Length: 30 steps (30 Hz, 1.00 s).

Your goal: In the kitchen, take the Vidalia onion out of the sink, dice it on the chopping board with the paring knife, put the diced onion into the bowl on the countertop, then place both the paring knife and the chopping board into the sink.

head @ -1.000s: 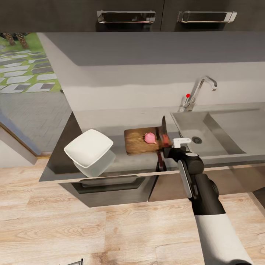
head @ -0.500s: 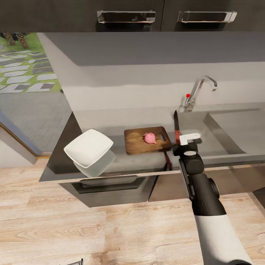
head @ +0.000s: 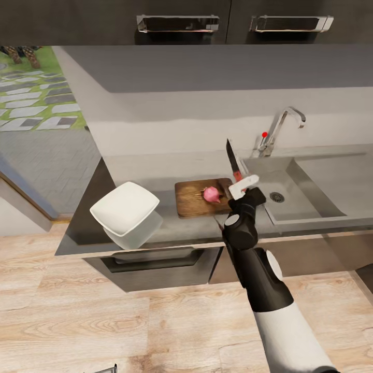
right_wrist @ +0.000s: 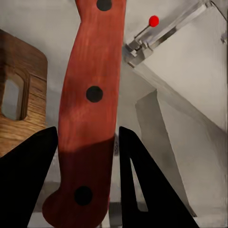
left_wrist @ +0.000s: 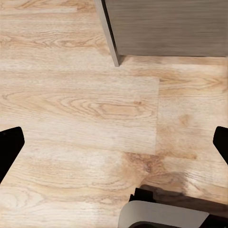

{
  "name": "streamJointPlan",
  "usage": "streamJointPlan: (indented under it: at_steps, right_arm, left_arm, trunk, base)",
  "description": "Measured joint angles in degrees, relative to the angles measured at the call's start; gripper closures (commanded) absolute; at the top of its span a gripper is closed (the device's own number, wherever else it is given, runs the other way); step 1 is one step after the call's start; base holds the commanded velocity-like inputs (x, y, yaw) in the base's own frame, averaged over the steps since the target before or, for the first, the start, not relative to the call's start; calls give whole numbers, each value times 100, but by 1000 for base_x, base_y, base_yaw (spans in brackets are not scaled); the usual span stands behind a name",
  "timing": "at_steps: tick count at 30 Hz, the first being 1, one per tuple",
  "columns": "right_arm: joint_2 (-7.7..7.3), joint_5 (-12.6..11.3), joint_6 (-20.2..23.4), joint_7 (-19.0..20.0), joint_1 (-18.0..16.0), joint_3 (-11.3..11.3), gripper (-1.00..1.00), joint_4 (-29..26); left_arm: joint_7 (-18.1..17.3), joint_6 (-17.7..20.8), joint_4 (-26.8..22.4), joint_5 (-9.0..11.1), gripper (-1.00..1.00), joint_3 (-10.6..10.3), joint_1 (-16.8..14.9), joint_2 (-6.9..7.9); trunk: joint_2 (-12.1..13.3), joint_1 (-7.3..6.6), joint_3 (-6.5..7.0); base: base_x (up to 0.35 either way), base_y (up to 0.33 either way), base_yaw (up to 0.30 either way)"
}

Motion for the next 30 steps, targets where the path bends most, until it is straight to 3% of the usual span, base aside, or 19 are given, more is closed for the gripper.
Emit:
streamJointPlan:
  at_steps: [17, 20, 25, 30]
  right_arm:
    - [0, 119, 369, -9, 4, 531, 100, -9]
    - [0, 124, 504, -170, 3, 680, 100, -6]
    - [0, 72, 586, -843, 2, 1169, 100, 33]
    - [0, 56, 591, -914, 4, 1225, 100, 101]
  left_arm:
    - [1, -1, 0, -1, -100, 0, 0, 8]
    - [2, -2, 0, -1, -100, 0, 0, 9]
    - [2, -1, 0, 0, -100, 0, 0, 9]
    - [0, 0, 0, 0, -100, 0, 0, 9]
  trunk:
    - [0, 0, 0]
    - [0, 0, 0]
    - [0, 0, 0]
    - [0, 0, 0]
  base:
    - [0, 41, 0]
    - [0, 259, 0]
    - [0, 278, 0]
    - [0, 101, 0]
